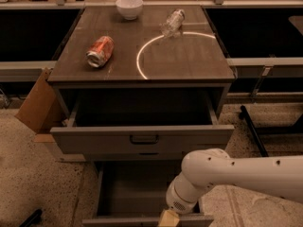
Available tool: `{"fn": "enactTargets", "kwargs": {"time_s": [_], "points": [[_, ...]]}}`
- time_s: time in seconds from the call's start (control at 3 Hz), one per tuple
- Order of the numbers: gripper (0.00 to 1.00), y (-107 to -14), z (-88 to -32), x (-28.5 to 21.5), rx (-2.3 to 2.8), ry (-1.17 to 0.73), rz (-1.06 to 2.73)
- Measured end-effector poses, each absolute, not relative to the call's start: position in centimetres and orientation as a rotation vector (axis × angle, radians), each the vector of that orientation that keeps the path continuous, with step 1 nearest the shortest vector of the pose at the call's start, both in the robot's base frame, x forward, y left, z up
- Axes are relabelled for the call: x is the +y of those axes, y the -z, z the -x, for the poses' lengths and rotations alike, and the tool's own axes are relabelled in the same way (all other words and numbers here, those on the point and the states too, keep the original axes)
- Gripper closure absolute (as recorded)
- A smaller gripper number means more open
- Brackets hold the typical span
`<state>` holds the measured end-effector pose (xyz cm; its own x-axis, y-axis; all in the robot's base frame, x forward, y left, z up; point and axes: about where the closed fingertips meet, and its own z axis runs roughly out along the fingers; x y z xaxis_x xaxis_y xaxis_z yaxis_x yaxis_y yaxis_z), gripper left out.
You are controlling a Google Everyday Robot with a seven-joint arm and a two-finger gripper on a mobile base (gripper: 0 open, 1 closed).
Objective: Close bottom drawer
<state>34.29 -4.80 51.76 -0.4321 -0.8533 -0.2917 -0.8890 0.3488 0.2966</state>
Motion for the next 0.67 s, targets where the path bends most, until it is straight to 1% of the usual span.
{"fn": "enactTargets", "kwargs": {"time_s": [0.33, 0.67], "points": [[0.0, -44.97, -34.11, -2.49, 2.51, -0.777, 1.526], [0.0, -44.97, -34.11, -2.49, 2.51, -0.777, 1.526]]}}
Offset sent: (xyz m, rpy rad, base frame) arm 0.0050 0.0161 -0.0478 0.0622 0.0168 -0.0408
